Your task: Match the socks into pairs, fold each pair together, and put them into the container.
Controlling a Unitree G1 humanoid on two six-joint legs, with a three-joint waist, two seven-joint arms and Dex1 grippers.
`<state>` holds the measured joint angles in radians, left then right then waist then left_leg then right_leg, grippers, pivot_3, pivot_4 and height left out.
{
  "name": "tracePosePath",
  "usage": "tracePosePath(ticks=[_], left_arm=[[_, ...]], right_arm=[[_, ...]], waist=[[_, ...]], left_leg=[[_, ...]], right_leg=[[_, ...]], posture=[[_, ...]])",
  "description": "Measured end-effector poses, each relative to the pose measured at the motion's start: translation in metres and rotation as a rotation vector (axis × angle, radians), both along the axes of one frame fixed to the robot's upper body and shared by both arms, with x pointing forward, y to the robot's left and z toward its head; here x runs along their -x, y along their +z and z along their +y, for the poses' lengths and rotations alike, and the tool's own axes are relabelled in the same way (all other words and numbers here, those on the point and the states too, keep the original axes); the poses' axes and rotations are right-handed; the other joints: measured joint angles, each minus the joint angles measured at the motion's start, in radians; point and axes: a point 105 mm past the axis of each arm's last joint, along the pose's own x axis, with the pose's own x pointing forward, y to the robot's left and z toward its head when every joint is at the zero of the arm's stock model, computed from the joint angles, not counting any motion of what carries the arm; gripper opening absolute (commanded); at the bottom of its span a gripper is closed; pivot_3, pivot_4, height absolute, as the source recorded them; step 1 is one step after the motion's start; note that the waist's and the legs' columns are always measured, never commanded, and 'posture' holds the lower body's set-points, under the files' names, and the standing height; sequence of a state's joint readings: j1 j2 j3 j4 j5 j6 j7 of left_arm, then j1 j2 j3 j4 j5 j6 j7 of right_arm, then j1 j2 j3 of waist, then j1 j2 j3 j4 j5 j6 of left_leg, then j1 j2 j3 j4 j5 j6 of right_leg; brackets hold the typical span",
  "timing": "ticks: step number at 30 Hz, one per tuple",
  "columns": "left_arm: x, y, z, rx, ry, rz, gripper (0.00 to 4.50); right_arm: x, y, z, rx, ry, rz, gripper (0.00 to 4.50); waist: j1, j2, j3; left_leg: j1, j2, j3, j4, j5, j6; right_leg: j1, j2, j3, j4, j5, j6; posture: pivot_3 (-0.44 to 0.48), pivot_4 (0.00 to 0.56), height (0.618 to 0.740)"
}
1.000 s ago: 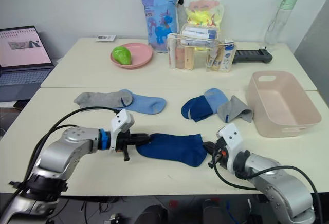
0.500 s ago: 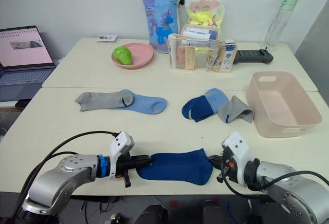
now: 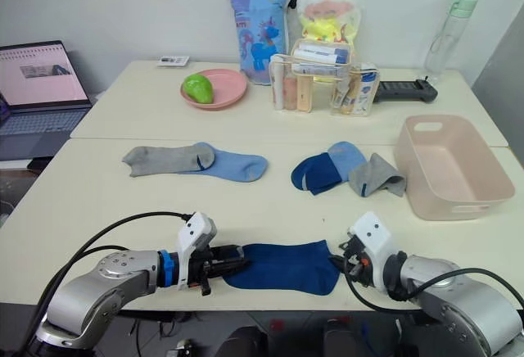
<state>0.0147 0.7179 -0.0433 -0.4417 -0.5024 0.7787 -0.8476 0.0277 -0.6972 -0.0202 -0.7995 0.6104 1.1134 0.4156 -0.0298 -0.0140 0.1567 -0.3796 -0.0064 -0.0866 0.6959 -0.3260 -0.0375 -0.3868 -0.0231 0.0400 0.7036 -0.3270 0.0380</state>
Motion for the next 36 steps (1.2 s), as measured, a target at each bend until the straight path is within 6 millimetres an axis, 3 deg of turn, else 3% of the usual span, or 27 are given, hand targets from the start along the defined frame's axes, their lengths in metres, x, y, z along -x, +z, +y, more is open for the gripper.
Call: tracePosePath(ticks=[4, 6, 10, 13, 15, 18, 23, 26, 31, 36], left_arm=[[-0.016, 0.012, 0.022, -0.004, 0.064, -0.061, 4.01], [-0.032, 0.033, 0.025, 0.015, 0.059, -0.166, 4.47], [-0.067, 0.07, -0.006, 0.061, -0.036, -0.391, 4.47], [-0.08, 0.064, -0.025, 0.062, -0.063, -0.403, 4.47], [-0.108, 0.061, -0.046, 0.086, -0.009, -0.41, 4.47], [-0.132, 0.06, -0.079, 0.104, 0.009, -0.414, 4.47], [-0.15, 0.047, -0.098, 0.06, -0.002, -0.398, 4.47], [-0.157, 0.036, -0.107, 0.024, -0.012, -0.386, 3.89], [-0.163, 0.024, -0.124, 0.0, -0.024, -0.374, 2.41], [-0.166, 0.024, -0.122, -0.005, -0.031, -0.401, 0.93]], right_arm=[[-0.007, 0.017, -0.002, -0.026, 0.001, -0.079, 4.5], [-0.015, 0.031, -0.002, -0.06, -0.01, -0.161, 4.5], [-0.027, 0.052, 0.004, -0.115, -0.015, -0.296, 4.5], [-0.032, 0.057, 0.003, -0.122, -0.031, -0.333, 4.5], [-0.034, 0.06, 0.005, -0.134, -0.03, -0.343, 4.5], [-0.034, 0.065, 0.009, -0.147, -0.018, -0.363, 4.5], [-0.033, 0.061, 0.011, -0.15, -0.028, -0.353, 4.5], [-0.033, 0.06, 0.011, -0.147, -0.04, -0.356, 4.5], [-0.031, 0.059, 0.015, -0.155, -0.034, -0.354, 4.5], [-0.03, 0.058, 0.015, -0.152, -0.045, -0.353, 4.5]], waist=[[-0.002, 0.0, 0.0], [0.002, 0.0, 0.001], [0.022, -0.001, 0.001], [0.022, -0.001, 0.0], [0.025, -0.001, 0.001], [0.027, -0.002, 0.001], [0.013, -0.002, 0.001], [0.008, -0.002, 0.001], [0.003, -0.002, 0.001], [0.003, -0.002, 0.001]], left_leg=[[0.0, 0.001, 0.0, 0.0, 0.0, 0.0], [-0.001, 0.0, 0.0, 0.0, 0.0, 0.0], [-0.002, -0.003, 0.0, 0.001, 0.0, 0.0], [-0.003, -0.002, 0.003, 0.0, 0.0, 0.0], [-0.004, -0.002, 0.003, 0.001, 0.0, 0.0], [-0.004, -0.003, 0.004, 0.002, 0.0, 0.0], [-0.004, -0.001, 0.004, 0.001, 0.0, 0.0], [-0.004, -0.002, 0.004, 0.002, 0.0, 0.0], [-0.004, -0.003, 0.004, 0.002, 0.0, 0.0], [-0.004, -0.002, 0.003, 0.002, 0.0, 0.0]], right_leg=[[-0.001, 0.001, -0.001, 0.001, 0.0, 0.0], [0.0, 0.001, -0.001, 0.0, 0.0, 0.0], [0.001, 0.0, -0.002, -0.003, 0.0, 0.0], [-0.001, 0.0, -0.001, -0.004, 0.0, 0.001], [-0.002, 0.001, -0.002, -0.003, 0.0, 0.001], [-0.002, 0.001, -0.002, -0.003, 0.001, 0.001], [-0.003, 0.001, -0.001, -0.002, 0.001, 0.001], [-0.002, 0.001, -0.002, -0.002, 0.001, 0.001], [-0.003, 0.001, -0.001, -0.002, 0.001, 0.001], [-0.003, 0.001, -0.001, -0.001, 0.001, 0.001]], posture=[[0.0, 0.15, 0.703], [0.0, 0.15, 0.703], [0.0, 0.15, 0.703], [0.0, 0.15, 0.703], [0.0, 0.15, 0.703], [0.0, 0.15, 0.703], [0.0, 0.15, 0.703], [0.0, 0.15, 0.703], [0.0, 0.15, 0.703], [0.0, 0.15, 0.703]])
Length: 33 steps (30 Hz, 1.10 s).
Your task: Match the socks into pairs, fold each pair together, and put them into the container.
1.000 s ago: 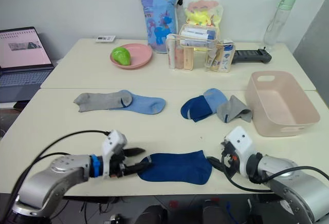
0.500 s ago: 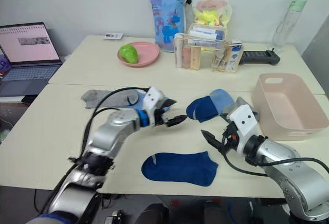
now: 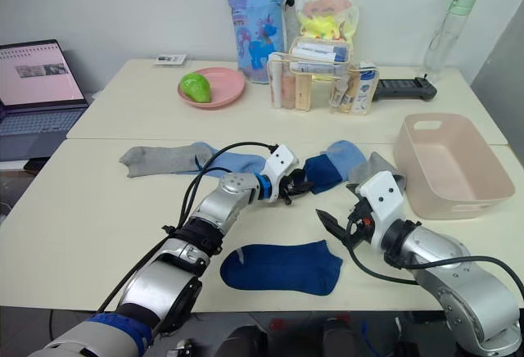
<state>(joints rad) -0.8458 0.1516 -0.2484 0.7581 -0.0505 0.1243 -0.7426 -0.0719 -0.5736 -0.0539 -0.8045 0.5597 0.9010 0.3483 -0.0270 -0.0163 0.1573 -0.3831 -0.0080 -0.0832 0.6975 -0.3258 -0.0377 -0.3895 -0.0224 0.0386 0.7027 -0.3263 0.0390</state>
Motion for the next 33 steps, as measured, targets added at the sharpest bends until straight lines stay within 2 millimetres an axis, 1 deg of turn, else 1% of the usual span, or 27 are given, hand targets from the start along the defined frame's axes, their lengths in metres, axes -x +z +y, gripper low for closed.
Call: tracePosePath(ticks=[3, 9, 11, 13, 16, 20, 23, 25, 29, 31, 33], left_arm=[[0.001, 0.003, 0.002, -0.002, -0.015, -0.007, 0.04], [0.006, 0.025, 0.005, 0.02, -0.066, -0.046, 0.04], [0.013, 0.036, 0.005, 0.04, -0.094, -0.039, 0.04], [0.019, 0.053, 0.007, 0.085, -0.108, -0.036, 0.04], [0.023, 0.063, 0.01, 0.099, -0.115, -0.031, 0.04], [0.029, 0.066, 0.009, 0.11, -0.123, -0.015, 0.04], [0.032, 0.063, 0.013, 0.098, -0.117, -0.015, 0.04], [0.034, 0.056, 0.022, 0.073, -0.099, -0.016, 0.04], [0.043, 0.028, 0.054, -0.02, -0.036, 0.021, 0.04], [0.049, 0.015, 0.062, -0.039, -0.014, 0.054, 0.04], [0.053, 0.004, 0.065, -0.041, 0.005, 0.093, 0.04]], right_arm=[[0.0, -0.001, 0.0, 0.0, -0.001, 0.003, 4.5], [0.001, -0.003, 0.004, 0.005, 0.01, 0.01, 4.5], [-0.001, -0.004, 0.005, 0.014, 0.013, 0.009, 4.5], [-0.006, -0.01, 0.003, 0.029, -0.007, 0.023, 4.5], [-0.011, -0.017, 0.001, 0.02, -0.047, 0.043, 4.5], [-0.021, -0.019, 0.004, -0.06, -0.112, 0.058, 4.5], [-0.025, -0.021, 0.006, -0.101, -0.138, 0.071, 4.5], [-0.025, -0.02, 0.006, -0.089, -0.133, 0.065, 4.5], [-0.019, -0.024, 0.004, -0.036, -0.093, 0.077, 4.5], [-0.016, -0.025, 0.007, -0.033, -0.062, 0.087, 4.5], [-0.013, -0.025, 0.012, -0.034, -0.036, 0.086, 4.5]], waist=[[0.0, 0.0, 0.0], [-0.001, 0.0, 0.0], [-0.003, 0.0, 0.0], [-0.003, 0.0, 0.0], [-0.003, 0.0, 0.0], [-0.003, 0.0, 0.0], [-0.004, 0.0, 0.0], [-0.005, 0.001, 0.0], [-0.005, 0.001, 0.0], [-0.004, 0.001, 0.0], [-0.002, 0.001, 0.0]], left_leg=[[0.0, 0.0, 0.0, 0.0, 0.0, 0.0], [0.0, 0.0, 0.0, 0.0, 0.001, -0.002], [0.0, 0.0, 0.0, 0.0, 0.001, -0.002], [0.0, 0.0, -0.001, 0.0, 0.001, -0.002], [0.0, 0.0, -0.001, 0.0, 0.001, -0.002], [0.001, 0.0, 0.0, 0.0, 0.001, -0.003], [0.001, 0.0, 0.0, 0.0, 0.002, -0.003], [0.001, 0.0, 0.0, 0.0, 0.002, -0.003], [0.001, 0.001, -0.001, 0.0, 0.002, -0.003], [0.001, 0.0, -0.001, 0.0, 0.001, -0.001], [0.001, 0.0, -0.001, 0.001, 0.0, -0.001]], right_leg=[[0.0, 0.0, 0.0, 0.0, 0.0, 0.0], [0.0, 0.0, 0.0, 0.0, 0.0, 0.0], [0.0, 0.0, 0.0, 0.001, 0.0, 0.0], [0.0, 0.0, 0.001, 0.001, 0.0, 0.0], [0.0, 0.0, 0.001, 0.001, 0.0, 0.0], [0.0, 0.0, 0.001, 0.001, 0.0, 0.0], [0.0, 0.0, 0.001, 0.001, 0.0, 0.0], [0.0, 0.0, 0.001, 0.001, 0.0, 0.0], [0.0, 0.0, 0.002, 0.002, 0.0, 0.0], [0.0, 0.0, 0.002, 0.002, 0.0, 0.0], [0.0, 0.0, 0.002, 0.001, 0.0, 0.0]], posture=[[0.0, 0.15, 0.703], [0.0, 0.15, 0.703], [0.0, 0.15, 0.703], [0.0, 0.15, 0.703], [0.0, 0.15, 0.703], [0.0, 0.15, 0.703], [0.0, 0.15, 0.703], [0.0, 0.15, 0.703], [0.0, 0.15, 0.703], [0.0, 0.15, 0.703], [0.0, 0.15, 0.703]])
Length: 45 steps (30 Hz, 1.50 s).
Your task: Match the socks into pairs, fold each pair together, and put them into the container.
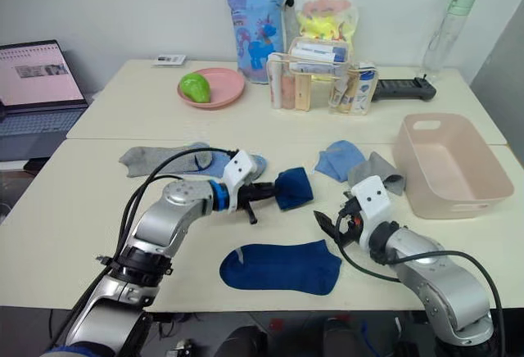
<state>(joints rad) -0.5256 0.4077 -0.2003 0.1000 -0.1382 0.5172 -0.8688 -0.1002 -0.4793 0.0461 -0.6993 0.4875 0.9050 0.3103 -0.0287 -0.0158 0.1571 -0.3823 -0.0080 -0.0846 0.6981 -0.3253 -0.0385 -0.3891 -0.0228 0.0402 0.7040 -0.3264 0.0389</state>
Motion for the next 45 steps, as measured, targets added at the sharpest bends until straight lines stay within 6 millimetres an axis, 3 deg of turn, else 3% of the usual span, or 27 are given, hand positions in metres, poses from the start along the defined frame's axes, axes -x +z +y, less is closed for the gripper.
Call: tracePosePath(ticks=[1, 4, 11, 19, 22, 29, 37, 45], left_arm=[[0.001, -0.004, 0.001, 0.001, 0.01, 0.018, 0.04], [0.004, -0.008, 0.0, 0.0, 0.011, 0.046, 0.73], [0.0, 0.0, 0.005, -0.025, 0.005, -0.014, 2.85], [0.003, 0.01, -0.002, -0.021, -0.034, -0.06, 2.85], [0.0, 0.014, -0.003, -0.023, -0.025, -0.075, 2.23], [0.003, 0.008, -0.004, -0.054, -0.046, -0.064, 0.05], [0.005, 0.013, 0.002, -0.06, -0.065, -0.042, 0.02], [0.024, 0.071, -0.042, 0.087, -0.28, -0.033, 0.02]], right_arm=[[0.001, 0.0, 0.002, -0.001, 0.009, 0.0, 4.5], [0.002, -0.002, 0.007, -0.002, 0.024, 0.006, 4.5], [0.002, -0.004, 0.005, 0.026, 0.029, 0.003, 4.5], [0.003, -0.005, 0.004, 0.038, 0.04, 0.006, 4.5], [0.003, -0.005, 0.004, 0.038, 0.041, 0.006, 4.5], [0.003, -0.005, 0.005, 0.035, 0.042, 0.005, 4.5], [0.003, -0.004, 0.004, 0.036, 0.039, -0.005, 4.5], [0.01, 0.0, -0.031, 0.086, -0.024, 0.006, 4.5]], waist=[[0.001, 0.0, 0.0], [0.0, 0.0, 0.0], [0.0, 0.0, 0.0], [0.0, 0.0, 0.0], [-0.001, 0.0, 0.0], [-0.001, 0.0, 0.0], [-0.001, 0.0, 0.0], [0.001, 0.0, 0.0]], left_leg=[[0.0, 0.0, 0.0, 0.0, 0.0, 0.0], [0.0, 0.0, 0.0, 0.0, 0.0, 0.0], [0.0, 0.0, 0.0, 0.0, 0.0, 0.0], [0.0, 0.0, 0.0, 0.0, 0.0, 0.0], [0.0, 0.0, 0.0, 0.0, 0.0, 0.0], [0.0, 0.0, 0.0, 0.0, 0.0, 0.0], [0.0, 0.0, 0.0, 0.0, 0.0, 0.0], [0.0, 0.0, 0.0, 0.0, 0.0, 0.001]], right_leg=[[0.0, 0.0, 0.0, 0.0, 0.0, 0.0], [0.0, 0.0, 0.0, 0.0, 0.0, 0.0], [0.0, 0.0, 0.0, 0.0, 0.0, 0.0], [0.0, 0.0, 0.0, 0.0, 0.0, 0.0], [0.0, 0.0, 0.0, 0.0, 0.0, 0.0], [0.0, 0.0, 0.0, 0.0, 0.0, 0.0], [0.0, 0.0, 0.0, 0.0, 0.0, 0.0], [0.0, 0.0, 0.0, 0.0, 0.0, 0.0]], posture=[[0.0, 0.15, 0.703], [0.0, 0.15, 0.703], [0.0, 0.15, 0.703], [0.0, 0.15, 0.703], [0.0, 0.15, 0.703], [0.0, 0.15, 0.703], [0.0, 0.15, 0.703], [0.0, 0.15, 0.703]])
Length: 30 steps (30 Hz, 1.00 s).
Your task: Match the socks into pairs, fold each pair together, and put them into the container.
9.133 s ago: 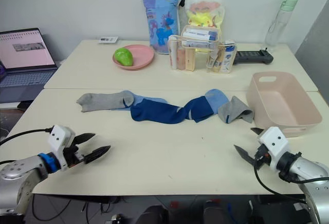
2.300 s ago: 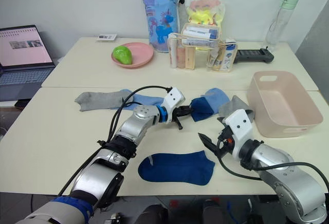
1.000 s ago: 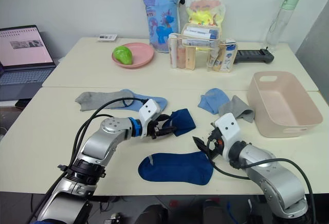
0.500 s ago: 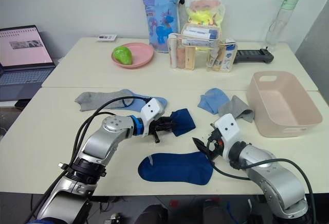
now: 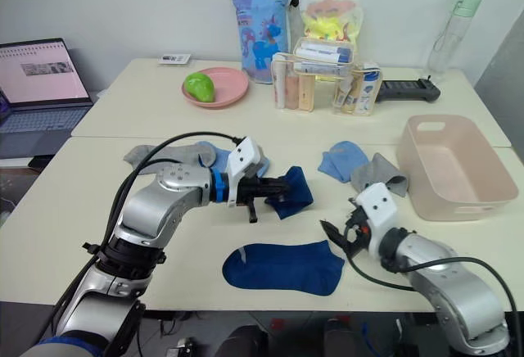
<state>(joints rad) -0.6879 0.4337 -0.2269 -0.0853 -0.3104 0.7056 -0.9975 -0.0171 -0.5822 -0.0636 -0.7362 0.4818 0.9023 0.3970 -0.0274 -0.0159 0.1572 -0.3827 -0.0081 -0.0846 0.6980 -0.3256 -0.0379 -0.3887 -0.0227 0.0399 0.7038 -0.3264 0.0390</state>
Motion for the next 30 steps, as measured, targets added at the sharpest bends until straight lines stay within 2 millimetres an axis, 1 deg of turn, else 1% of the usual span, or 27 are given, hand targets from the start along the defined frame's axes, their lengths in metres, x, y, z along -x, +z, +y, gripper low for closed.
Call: tracePosePath(ticks=[3, 4, 5, 7, 9, 10, 11, 14, 17, 18, 19, 22, 25, 27, 30], left_arm=[[0.005, 0.022, -0.026, 0.075, -0.079, -0.011, 0.02], [0.006, 0.029, -0.031, 0.092, -0.098, -0.017, 0.02], [0.008, 0.036, -0.034, 0.109, -0.115, -0.016, 0.02], [0.009, 0.04, -0.032, 0.128, -0.121, -0.009, 0.02], [0.008, 0.034, -0.023, 0.109, -0.108, 0.004, 0.02], [0.008, 0.028, -0.017, 0.092, -0.099, 0.01, 0.02], [0.008, 0.018, -0.007, 0.059, -0.089, 0.008, 0.02], [0.012, -0.031, 0.026, -0.055, -0.033, 0.095, 0.02], [0.013, -0.077, 0.05, -0.16, 0.013, 0.139, 0.02], [0.012, -0.084, 0.055, -0.179, 0.02, 0.135, 0.02], [0.01, -0.086, 0.057, -0.184, 0.016, 0.106, 0.02], [0.0, -0.084, 0.062, -0.211, 0.026, 0.006, 0.02], [-0.009, -0.082, 0.068, -0.202, 0.071, -0.024, 0.02], [-0.015, -0.081, 0.069, -0.178, 0.109, -0.01, 0.02], [-0.026, -0.077, 0.071, -0.14, 0.197, -0.01, 0.71]], right_arm=[[0.007, 0.01, -0.019, 0.016, -0.024, -0.013, 4.5], [0.009, 0.013, -0.022, 0.022, -0.026, -0.021, 4.5], [0.012, 0.016, -0.025, 0.028, -0.022, -0.023, 4.5], [0.016, 0.016, -0.028, 0.026, -0.02, -0.011, 4.5], [0.02, 0.016, -0.031, 0.029, -0.014, 0.003, 4.5], [0.02, 0.015, -0.032, 0.033, -0.012, 0.008, 4.5], [0.021, 0.016, -0.031, 0.033, -0.004, 0.009, 4.5], [0.023, 0.015, -0.026, 0.03, 0.021, 0.015, 4.5], [0.024, 0.011, -0.016, 0.028, 0.065, 0.029, 4.5], [0.024, 0.011, -0.012, 0.027, 0.079, 0.031, 4.5], [0.024, 0.011, -0.009, 0.027, 0.095, 0.028, 4.5], [0.022, 0.013, -0.003, 0.026, 0.119, 0.016, 4.5], [0.019, 0.013, -0.004, 0.027, 0.116, 0.011, 4.5], [0.017, 0.01, -0.005, 0.043, 0.116, 0.015, 4.5], [0.016, 0.007, -0.002, 0.057, 0.136, 0.021, 4.5]], waist=[[0.001, 0.0, 0.0], [0.0, 0.0, 0.0], [-0.002, 0.0, 0.0], [-0.01, 0.0, 0.0], [-0.014, 0.001, 0.0], [-0.015, 0.001, 0.0], [-0.016, 0.001, 0.0], [-0.013, 0.001, 0.0], [-0.002, 0.001, 0.0], [0.002, 0.0, 0.0], [0.006, 0.0, 0.0], [0.013, 0.0, 0.0], [0.012, 0.0, 0.0], [0.01, 0.0, 0.0], [0.008, 0.0, 0.0]], left_leg=[[0.0, 0.0, 0.0, 0.0, 0.0, 0.001], [0.0, 0.0, 0.001, 0.0, 0.0, 0.001], [0.0, 0.0, 0.001, 0.0, 0.0, 0.001], [0.002, 0.001, 0.003, -0.001, 0.0, 0.001], [0.003, 0.002, 0.002, -0.001, 0.0, 0.001], [0.004, 0.002, 0.002, -0.001, 0.0, 0.001], [0.004, 0.002, 0.003, -0.001, 0.0, 0.001], [0.004, 0.002, 0.002, -0.001, 0.0, 0.001], [0.003, 0.001, 0.001, 0.0, 0.0, 0.001], [0.002, 0.0, 0.0, 0.0, 0.0, 0.001], [0.001, 0.0, -0.001, 0.0, 0.0, 0.001], [0.001, 0.0, -0.001, 0.0, 0.0, 0.001], [0.001, 0.0, -0.001, 0.0, 0.0, 0.001], [0.001, 0.0, -0.001, 0.0, -0.001, 0.001], [0.001, 0.0, -0.001, 0.0, -0.001, 0.001]], right_leg=[[0.0, 0.0, 0.0, 0.0, 0.0, 0.0], [0.0, 0.0, 0.0, 0.0, 0.0, 0.0], [0.0, 0.0, 0.0, 0.0, 0.0, 0.0], [0.0, 0.001, 0.001, 0.002, 0.0, 0.0], [0.0, 0.002, 0.001, 0.003, 0.0, 0.0], [0.0, 0.002, 0.001, 0.003, 0.0, 0.0], [0.0, 0.002, 0.002, 0.003, 0.0, 0.0], [0.0, 0.002, 0.002, 0.003, 0.0, 0.0], [0.0, 0.001, 0.002, 0.002, 0.0, 0.0], [0.0, 0.001, 0.002, 0.002, 0.0, 0.0], [0.0, 0.0, 0.001, 0.001, 0.0, 0.0], [0.001, 0.0, 0.001, -0.001, 0.0, 0.0], [0.001, 0.0, 0.001, 0.0, 0.0, 0.0], [0.001, 0.0, 0.0, 0.0, 0.0, 0.0], [0.0, 0.0, 0.0, 0.0, 0.0, 0.0]], posture=[[0.0, 0.15, 0.703], [0.0, 0.15, 0.703], [0.0, 0.15, 0.703], [0.0, 0.15, 0.703], [0.0, 0.15, 0.703], [0.0, 0.15, 0.703], [0.0, 0.15, 0.703], [0.0, 0.15, 0.703], [0.0, 0.15, 0.703], [0.0, 0.15, 0.703], [0.0, 0.15, 0.703], [0.0, 0.15, 0.703], [0.0, 0.15, 0.703], [0.0, 0.15, 0.703], [0.0, 0.15, 0.703]])
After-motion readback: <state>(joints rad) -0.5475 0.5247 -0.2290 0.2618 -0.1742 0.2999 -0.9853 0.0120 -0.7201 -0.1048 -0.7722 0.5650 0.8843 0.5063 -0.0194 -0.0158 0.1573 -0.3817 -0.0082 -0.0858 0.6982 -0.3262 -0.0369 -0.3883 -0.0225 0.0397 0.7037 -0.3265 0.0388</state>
